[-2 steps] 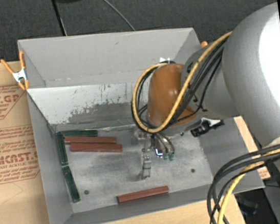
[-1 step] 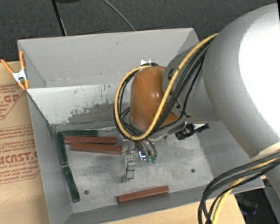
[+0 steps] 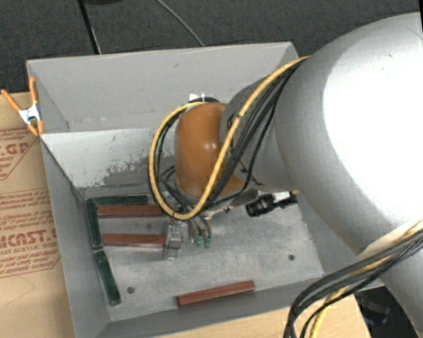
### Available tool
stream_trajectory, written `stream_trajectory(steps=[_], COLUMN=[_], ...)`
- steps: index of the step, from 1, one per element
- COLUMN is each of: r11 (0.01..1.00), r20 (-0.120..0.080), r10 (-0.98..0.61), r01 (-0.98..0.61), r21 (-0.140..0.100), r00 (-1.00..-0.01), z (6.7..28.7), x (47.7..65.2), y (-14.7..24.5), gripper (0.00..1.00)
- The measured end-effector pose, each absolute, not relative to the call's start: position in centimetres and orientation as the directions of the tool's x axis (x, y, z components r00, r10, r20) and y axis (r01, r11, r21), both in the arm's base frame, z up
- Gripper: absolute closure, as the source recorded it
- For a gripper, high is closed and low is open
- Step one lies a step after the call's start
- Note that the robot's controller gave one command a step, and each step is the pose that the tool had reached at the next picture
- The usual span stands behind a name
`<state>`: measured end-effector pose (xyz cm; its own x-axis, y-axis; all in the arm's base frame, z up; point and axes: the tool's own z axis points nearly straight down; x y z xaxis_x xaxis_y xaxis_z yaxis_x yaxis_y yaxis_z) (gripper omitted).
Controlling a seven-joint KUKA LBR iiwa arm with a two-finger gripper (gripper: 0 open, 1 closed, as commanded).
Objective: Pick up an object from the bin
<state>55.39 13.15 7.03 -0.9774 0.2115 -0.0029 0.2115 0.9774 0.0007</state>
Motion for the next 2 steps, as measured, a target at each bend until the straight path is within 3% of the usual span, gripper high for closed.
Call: stream_trajectory(steps=[1,2], r11=[0.977,0.985], r20=[-0.003,-0.001], r10=[0.212,0.170], r01=[0.212,0.170], r21=[0.001,0.001], r00=[-0.977,-0.985], z=[7.0,21.0], x=[55.4,49.0], y=[13.2,11.8], gripper=[1.00,1.00])
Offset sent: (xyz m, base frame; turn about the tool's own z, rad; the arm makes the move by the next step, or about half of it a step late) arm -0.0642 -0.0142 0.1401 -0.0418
